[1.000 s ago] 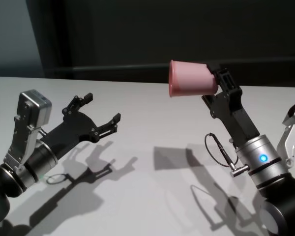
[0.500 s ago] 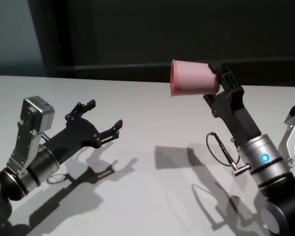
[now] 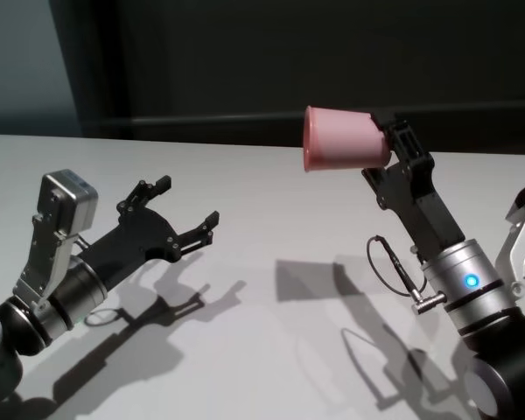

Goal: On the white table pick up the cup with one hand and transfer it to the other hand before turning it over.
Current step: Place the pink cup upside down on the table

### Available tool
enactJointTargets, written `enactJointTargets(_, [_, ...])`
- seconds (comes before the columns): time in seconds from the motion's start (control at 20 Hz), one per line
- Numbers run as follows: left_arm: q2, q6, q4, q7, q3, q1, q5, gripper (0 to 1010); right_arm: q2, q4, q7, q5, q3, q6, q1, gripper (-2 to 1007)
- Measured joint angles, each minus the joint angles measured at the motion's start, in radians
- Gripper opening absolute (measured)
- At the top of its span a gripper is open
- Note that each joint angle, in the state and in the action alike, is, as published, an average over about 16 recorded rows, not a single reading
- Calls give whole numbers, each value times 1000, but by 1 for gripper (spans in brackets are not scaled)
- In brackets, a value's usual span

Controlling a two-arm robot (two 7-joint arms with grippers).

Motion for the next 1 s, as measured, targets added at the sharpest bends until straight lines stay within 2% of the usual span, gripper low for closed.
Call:
enactJointTargets(0.55, [2, 2, -3, 6, 0, 0, -1, 1001, 5, -2, -11, -3, -4, -12, -2, 746])
enactJointTargets(0.75, [3, 2, -4, 7, 0, 0, -1, 1001, 16, -10, -29, -14, -7, -34, -6, 746])
enactJointTargets(1.0, [3, 3, -4, 8, 0, 0, -1, 1001, 44, -32, -70, -46, -8, -78, -16, 746])
